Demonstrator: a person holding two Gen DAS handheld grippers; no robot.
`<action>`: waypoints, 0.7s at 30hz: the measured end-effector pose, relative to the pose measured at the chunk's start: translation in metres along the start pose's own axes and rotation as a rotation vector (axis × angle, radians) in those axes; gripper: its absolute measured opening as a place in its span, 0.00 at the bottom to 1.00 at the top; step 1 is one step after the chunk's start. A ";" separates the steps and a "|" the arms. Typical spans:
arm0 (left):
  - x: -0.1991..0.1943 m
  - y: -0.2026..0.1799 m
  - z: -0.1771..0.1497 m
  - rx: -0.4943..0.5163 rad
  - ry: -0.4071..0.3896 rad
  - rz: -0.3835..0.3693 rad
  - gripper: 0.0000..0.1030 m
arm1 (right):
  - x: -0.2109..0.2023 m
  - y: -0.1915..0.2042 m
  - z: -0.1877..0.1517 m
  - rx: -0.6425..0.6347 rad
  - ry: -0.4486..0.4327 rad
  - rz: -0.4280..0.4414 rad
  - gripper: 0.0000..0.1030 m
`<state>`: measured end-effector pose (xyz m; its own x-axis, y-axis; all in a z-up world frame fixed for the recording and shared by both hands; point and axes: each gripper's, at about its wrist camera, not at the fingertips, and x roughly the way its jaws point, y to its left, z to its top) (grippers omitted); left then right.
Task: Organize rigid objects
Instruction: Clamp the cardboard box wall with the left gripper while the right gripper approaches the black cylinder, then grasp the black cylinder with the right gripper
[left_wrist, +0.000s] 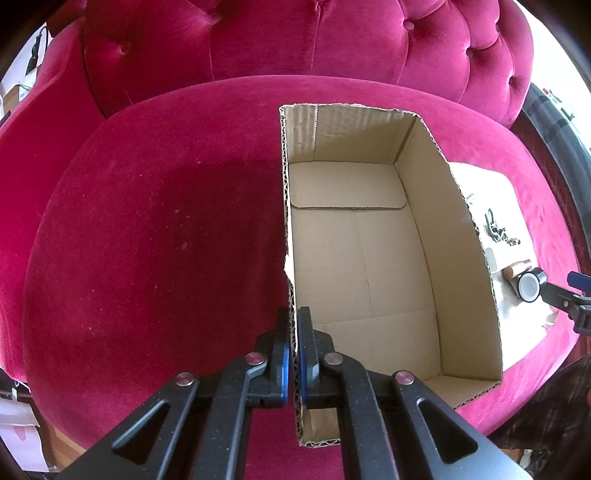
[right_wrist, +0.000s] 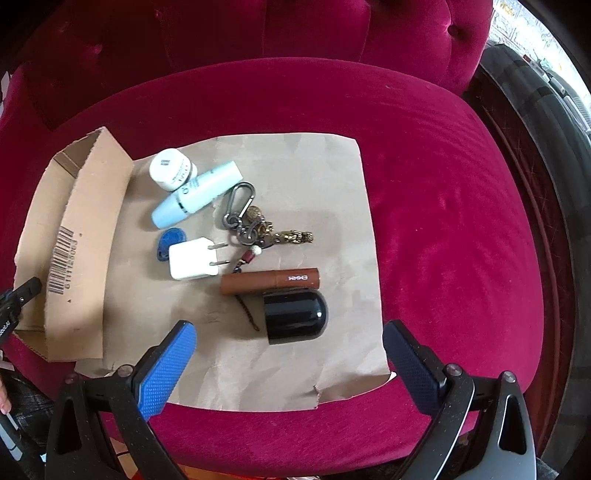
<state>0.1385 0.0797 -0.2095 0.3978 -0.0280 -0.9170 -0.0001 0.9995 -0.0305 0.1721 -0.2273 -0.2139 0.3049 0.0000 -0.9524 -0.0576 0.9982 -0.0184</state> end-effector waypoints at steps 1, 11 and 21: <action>-0.001 0.001 0.000 0.001 0.000 -0.001 0.03 | 0.003 -0.002 0.001 0.003 0.003 0.002 0.99; 0.001 0.001 0.000 0.000 0.001 0.001 0.03 | 0.020 -0.007 0.004 0.018 0.038 0.026 0.70; 0.001 0.002 0.001 -0.002 -0.001 -0.002 0.03 | 0.026 -0.009 0.003 0.029 0.043 0.064 0.37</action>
<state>0.1394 0.0815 -0.2103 0.3990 -0.0297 -0.9165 -0.0011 0.9995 -0.0329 0.1833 -0.2360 -0.2371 0.2600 0.0617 -0.9636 -0.0481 0.9975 0.0509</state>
